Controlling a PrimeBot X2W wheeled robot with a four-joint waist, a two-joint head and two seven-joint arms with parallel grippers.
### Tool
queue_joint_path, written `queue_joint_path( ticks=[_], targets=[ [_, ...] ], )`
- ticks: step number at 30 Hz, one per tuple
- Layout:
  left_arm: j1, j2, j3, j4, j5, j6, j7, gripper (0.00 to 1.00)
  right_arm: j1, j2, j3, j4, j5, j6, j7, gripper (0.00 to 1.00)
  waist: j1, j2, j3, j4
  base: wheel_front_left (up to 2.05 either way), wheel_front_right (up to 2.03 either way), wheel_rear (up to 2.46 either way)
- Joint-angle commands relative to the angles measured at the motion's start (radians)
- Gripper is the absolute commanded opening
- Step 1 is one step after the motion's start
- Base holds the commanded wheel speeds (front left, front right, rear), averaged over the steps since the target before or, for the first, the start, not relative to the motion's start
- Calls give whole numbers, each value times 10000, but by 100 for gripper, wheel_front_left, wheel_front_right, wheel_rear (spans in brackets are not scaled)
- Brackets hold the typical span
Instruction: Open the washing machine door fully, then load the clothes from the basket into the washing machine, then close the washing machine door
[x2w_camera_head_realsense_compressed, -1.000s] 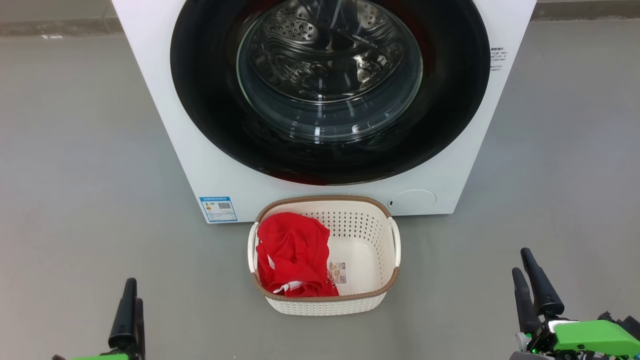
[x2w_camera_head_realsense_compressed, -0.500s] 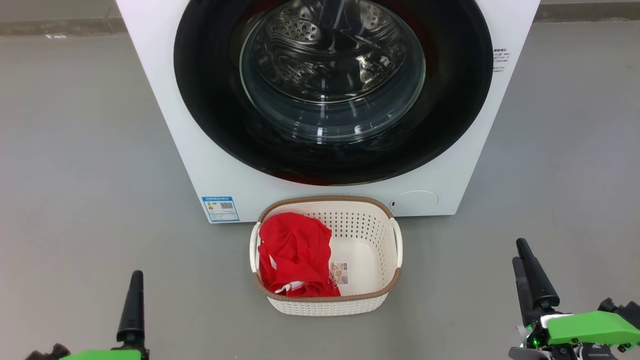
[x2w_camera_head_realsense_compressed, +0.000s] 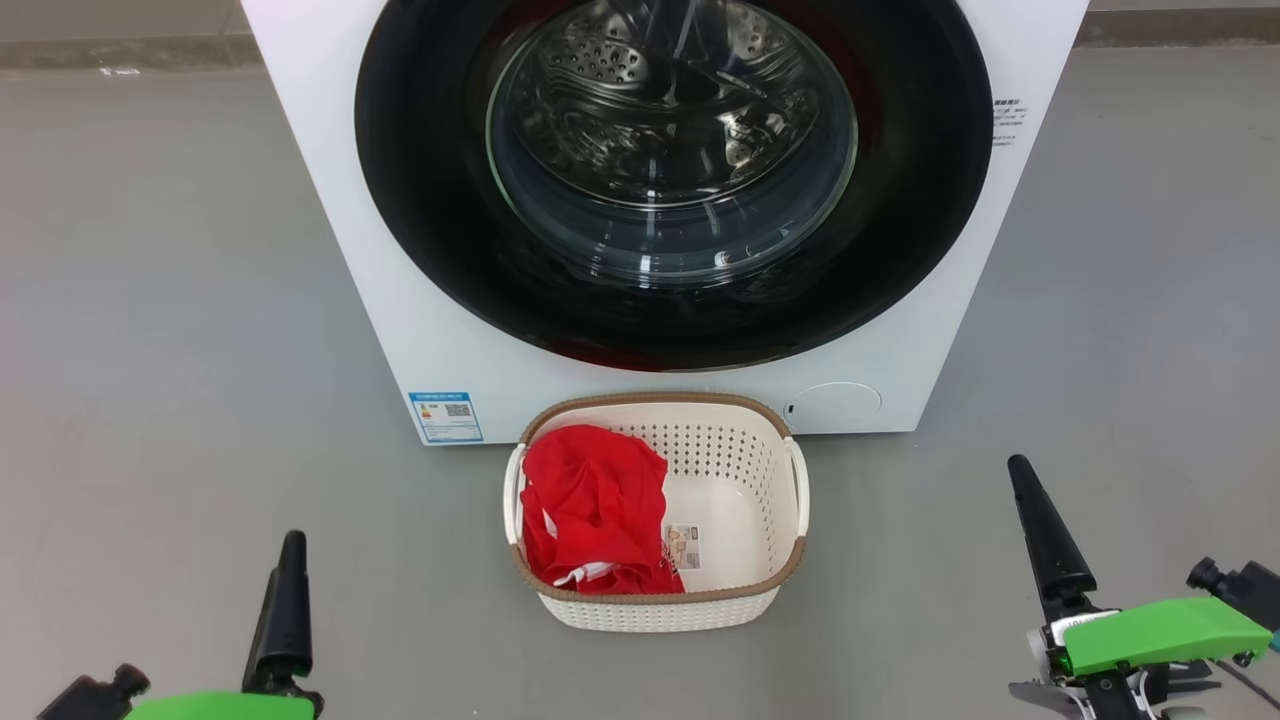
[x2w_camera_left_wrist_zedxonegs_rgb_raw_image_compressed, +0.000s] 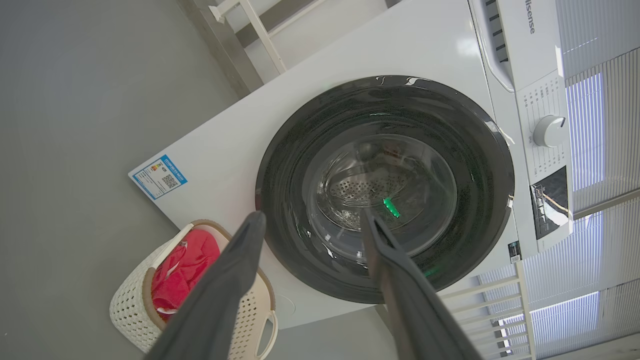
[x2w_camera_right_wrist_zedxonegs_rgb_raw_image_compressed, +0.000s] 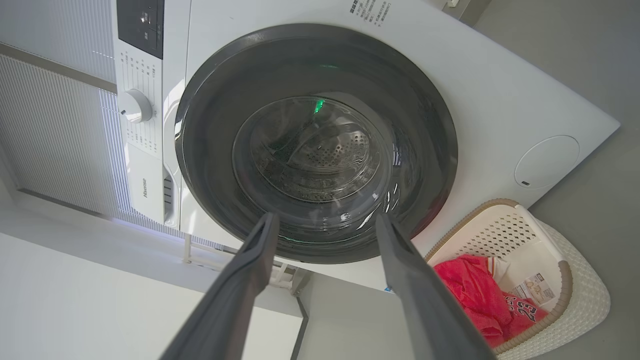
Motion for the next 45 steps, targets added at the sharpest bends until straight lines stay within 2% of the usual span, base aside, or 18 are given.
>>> queue_joint_path(
  ticks=[1,13,33,45],
  targets=[
    [-530,187,101,-356,305,-23,-159,100,-516,-190,182,-343,-375,8,-137,100,-1,-1,2,10,0,0,0],
    [-573,237,33,-482,1721,-26,-485,100,-642,-393,455,-107,-2207,9,-459,100,-1,-1,-8,62,0,0,0],
    [-620,211,116,-285,5797,-33,-1080,100,-863,-597,781,95,-5738,12,-1045,100,-1,-1,0,182,0,0,0],
    [-701,151,74,-160,7620,-37,-1435,100,-1058,-693,823,307,-7441,13,-1394,100,-1,-1,14,246,0,0,0]
  ],
)
